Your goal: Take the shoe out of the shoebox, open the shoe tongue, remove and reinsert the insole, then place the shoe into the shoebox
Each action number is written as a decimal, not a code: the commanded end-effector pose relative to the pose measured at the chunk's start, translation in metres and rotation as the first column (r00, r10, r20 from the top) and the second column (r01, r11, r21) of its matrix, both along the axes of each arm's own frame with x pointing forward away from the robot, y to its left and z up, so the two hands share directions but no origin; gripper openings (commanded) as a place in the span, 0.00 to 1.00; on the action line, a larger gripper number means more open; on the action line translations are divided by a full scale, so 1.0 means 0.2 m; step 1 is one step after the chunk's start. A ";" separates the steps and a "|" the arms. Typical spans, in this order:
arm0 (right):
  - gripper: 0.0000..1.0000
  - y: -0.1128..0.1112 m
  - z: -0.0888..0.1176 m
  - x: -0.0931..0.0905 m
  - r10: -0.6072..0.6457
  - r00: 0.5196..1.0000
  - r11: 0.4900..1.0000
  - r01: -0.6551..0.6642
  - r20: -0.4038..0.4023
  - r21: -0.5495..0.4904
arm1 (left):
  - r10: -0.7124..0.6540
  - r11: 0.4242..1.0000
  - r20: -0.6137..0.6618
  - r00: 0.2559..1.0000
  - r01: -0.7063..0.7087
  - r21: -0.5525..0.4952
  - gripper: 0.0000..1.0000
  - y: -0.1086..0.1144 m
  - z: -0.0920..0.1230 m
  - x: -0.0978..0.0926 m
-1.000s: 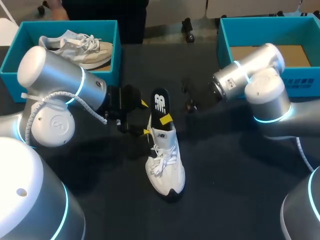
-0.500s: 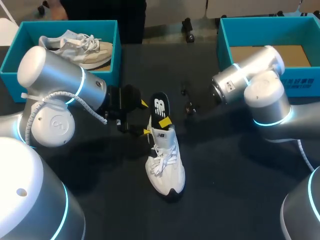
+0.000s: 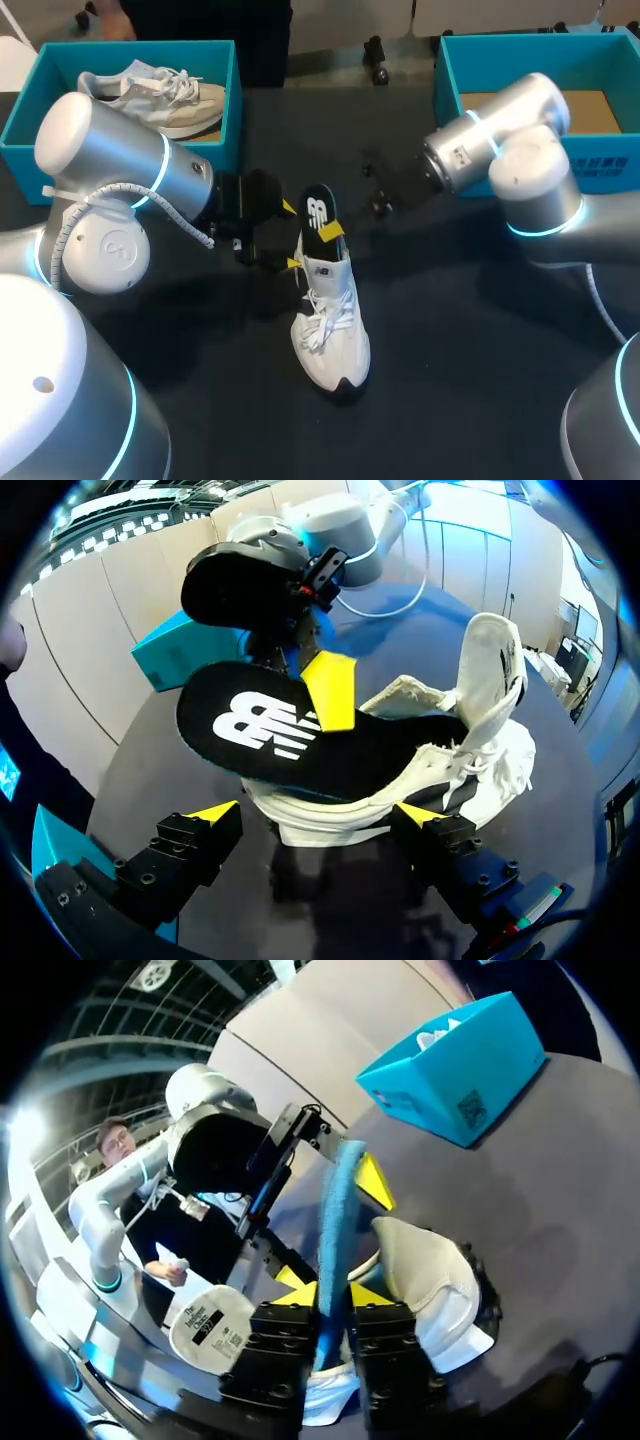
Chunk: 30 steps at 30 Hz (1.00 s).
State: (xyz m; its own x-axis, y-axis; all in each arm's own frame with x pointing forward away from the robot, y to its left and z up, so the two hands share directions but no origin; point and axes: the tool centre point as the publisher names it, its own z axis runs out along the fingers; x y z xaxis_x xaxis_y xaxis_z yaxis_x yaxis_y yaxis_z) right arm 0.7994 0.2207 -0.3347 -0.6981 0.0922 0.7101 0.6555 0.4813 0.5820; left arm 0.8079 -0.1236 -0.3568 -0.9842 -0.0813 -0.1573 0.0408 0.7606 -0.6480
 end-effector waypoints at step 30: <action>0.26 0.00 0.00 -0.03 -0.004 1.000 1.000 0.004 -0.018 -0.013 | 0.001 1.000 0.002 1.000 -0.002 0.001 1.00 -0.01 -0.01 0.00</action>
State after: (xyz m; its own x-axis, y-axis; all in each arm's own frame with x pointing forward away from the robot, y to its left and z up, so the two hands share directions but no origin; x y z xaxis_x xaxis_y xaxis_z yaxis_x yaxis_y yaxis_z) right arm 0.7888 0.2202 -0.3384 -0.6836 0.1049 0.7223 0.6741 0.4704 0.5696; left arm 0.8078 -0.1235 -0.3568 -0.9842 -0.0813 -0.1573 0.0407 0.7605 -0.6480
